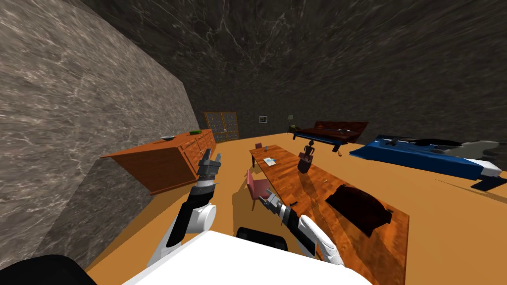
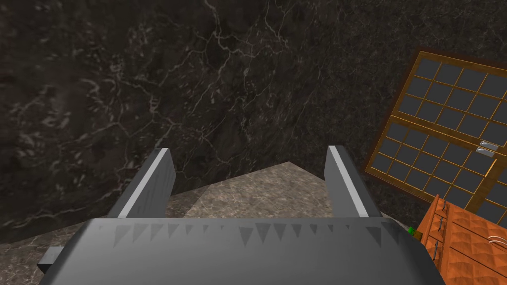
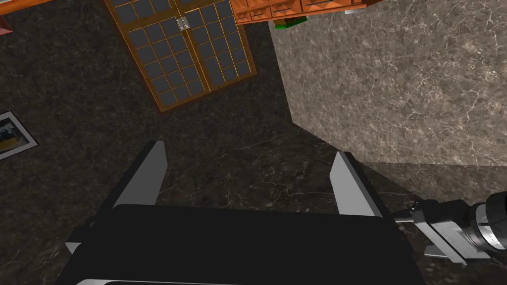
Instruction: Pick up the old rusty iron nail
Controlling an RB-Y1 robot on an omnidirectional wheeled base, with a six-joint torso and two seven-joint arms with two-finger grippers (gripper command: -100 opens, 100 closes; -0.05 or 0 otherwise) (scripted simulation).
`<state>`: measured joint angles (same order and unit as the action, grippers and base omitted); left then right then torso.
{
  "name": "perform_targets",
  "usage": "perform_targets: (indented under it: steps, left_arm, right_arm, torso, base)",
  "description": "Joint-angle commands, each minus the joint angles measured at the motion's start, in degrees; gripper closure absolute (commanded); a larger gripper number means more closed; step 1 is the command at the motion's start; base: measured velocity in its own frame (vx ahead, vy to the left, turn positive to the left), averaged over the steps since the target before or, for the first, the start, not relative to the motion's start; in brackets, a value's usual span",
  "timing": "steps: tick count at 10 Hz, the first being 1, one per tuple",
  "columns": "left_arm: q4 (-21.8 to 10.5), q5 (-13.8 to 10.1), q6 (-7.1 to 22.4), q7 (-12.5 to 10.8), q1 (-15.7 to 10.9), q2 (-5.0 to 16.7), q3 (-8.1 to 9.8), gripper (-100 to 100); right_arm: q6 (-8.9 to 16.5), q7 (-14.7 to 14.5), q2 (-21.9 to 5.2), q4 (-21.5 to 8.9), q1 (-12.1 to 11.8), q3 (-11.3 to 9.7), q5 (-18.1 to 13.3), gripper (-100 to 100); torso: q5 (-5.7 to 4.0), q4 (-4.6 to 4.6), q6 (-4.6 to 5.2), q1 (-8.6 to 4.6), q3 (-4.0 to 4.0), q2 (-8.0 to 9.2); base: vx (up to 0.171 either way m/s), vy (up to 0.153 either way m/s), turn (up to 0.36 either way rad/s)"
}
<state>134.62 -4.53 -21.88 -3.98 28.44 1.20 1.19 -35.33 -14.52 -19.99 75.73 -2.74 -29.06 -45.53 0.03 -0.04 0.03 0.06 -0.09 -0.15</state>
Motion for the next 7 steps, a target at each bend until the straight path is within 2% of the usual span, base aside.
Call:
perform_targets:
  steps: [1, 2, 3, 4, 5, 6, 7]
  left_arm:
    - [0.0, 0.0, 0.0, 0.0, 0.0, 0.0, 0.00, 0]
    - [0.0, 0.0, 0.0, 0.0, 0.0, 0.0, 0.00, 0]
    - [0.0, 0.0, 0.0, 0.0, 0.0, 0.0, 0.00, 0]
    - [0.0, 0.0, 0.0, 0.0, 0.0, 0.0, 0.00, 0]
    - [0.0, 0.0, 0.0, 0.0, 0.0, 0.0, 0.00, 0]
    - [0.0, 0.0, 0.0, 0.0, 0.0, 0.0, 0.01, 0]
    - [0.0, 0.0, 0.0, 0.0, 0.0, 0.0, 0.00, 0]
  right_arm:
    - [0.1, 0.1, -0.7, -1.8, 0.8, -1.1, -2.4, -100]
    - [0.0, -0.3, -1.8, -4.6, 2.3, -3.1, -4.2, -100]
    - [0.0, -0.3, -1.8, -5.0, 2.3, -3.1, -5.7, -100]
    - [-0.1, -0.6, -2.8, -7.6, 3.7, -5.2, -7.3, -100]
    - [-0.1, -0.6, -2.8, -8.3, 3.7, -5.2, -8.9, -100]
    - [-0.1, -0.9, -3.8, -10.1, 5.2, -7.3, -10.9, -100]
    - [-0.1, -0.9, -3.8, -11.1, 5.2, -7.3, -12.2, -100]
  torso:
    - [0.00, 0.00, 0.00, 0.00, 0.00, 0.00]
    - [0.00, 0.00, 0.03, -0.02, 0.01, 0.02]
    - [-0.01, 0.00, 0.01, -0.03, -0.01, -0.01]
    - [-0.01, 0.00, 0.03, -0.03, 0.00, 0.00]
    - [-0.01, -0.01, 0.01, -0.02, -0.02, -0.03]
    - [-0.01, 0.00, 0.03, -0.03, 0.00, 0.00]
    - [-0.01, 0.00, 0.01, -0.06, 0.00, 0.00]
  base:
    - [0.039, 0.003, 0.080]
    - [0.048, 0.002, 0.131]
    - [0.046, -0.001, 0.080]
    - [0.054, 0.000, 0.125]
    - [0.044, -0.004, 0.073]
    - [0.046, -0.008, 0.164]
    - [0.042, -0.007, 0.064]
